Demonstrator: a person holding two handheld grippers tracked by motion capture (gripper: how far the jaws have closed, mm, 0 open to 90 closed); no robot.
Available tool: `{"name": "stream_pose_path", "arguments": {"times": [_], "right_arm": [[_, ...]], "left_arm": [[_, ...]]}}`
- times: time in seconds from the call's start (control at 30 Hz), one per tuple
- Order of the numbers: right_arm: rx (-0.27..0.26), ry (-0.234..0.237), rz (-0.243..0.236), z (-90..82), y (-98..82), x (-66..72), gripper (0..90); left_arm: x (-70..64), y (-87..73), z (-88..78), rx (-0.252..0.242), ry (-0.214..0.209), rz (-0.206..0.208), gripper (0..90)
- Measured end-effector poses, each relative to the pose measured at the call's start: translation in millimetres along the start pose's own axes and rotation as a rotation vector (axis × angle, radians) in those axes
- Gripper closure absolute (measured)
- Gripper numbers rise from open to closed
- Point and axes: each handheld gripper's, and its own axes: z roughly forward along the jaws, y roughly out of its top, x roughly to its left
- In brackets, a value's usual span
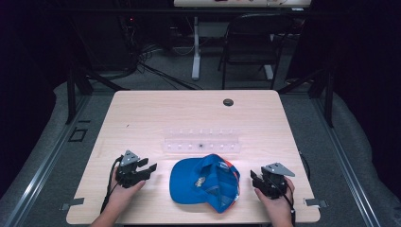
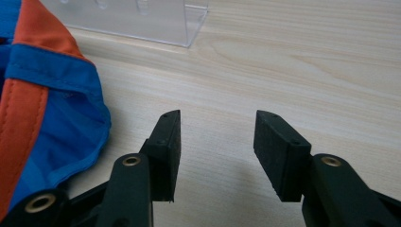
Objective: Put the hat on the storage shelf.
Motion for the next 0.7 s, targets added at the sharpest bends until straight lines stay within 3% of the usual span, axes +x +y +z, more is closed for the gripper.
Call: {"name": "stream_pose_path", "arguments": {"times": [0.33, 0.5, 0.53, 0.6, 0.7], "right_arm": [[0.002, 0.080, 0.000, -7.2, 4.7, 4.7, 47.3], [0.002, 0.083, 0.007, -9.0, 8.5, 9.0, 45.3], [0.016, 0.118, 0.010, -12.5, 13.3, 9.7, 45.7], [0.025, 0.128, 0.006, -15.3, 16.3, 11.1, 51.9], [0.082, 0.151, 0.020, -20.4, 23.8, 13.7, 60.2]], "left_arm": [[-1.7, -0.3, -1.0, 0.000, 0.007, 0.005, 53.6], [-1.3, 0.4, -3.5, -0.014, -0.010, 0.014, 51.2], [-1.3, 0.6, -4.3, -0.016, -0.010, 0.017, 50.9], [-1.4, 1.0, -6.4, -0.024, -0.009, 0.020, 50.5], [-1.1, 1.3, -7.5, -0.037, 0.004, 0.021, 48.6]]}}
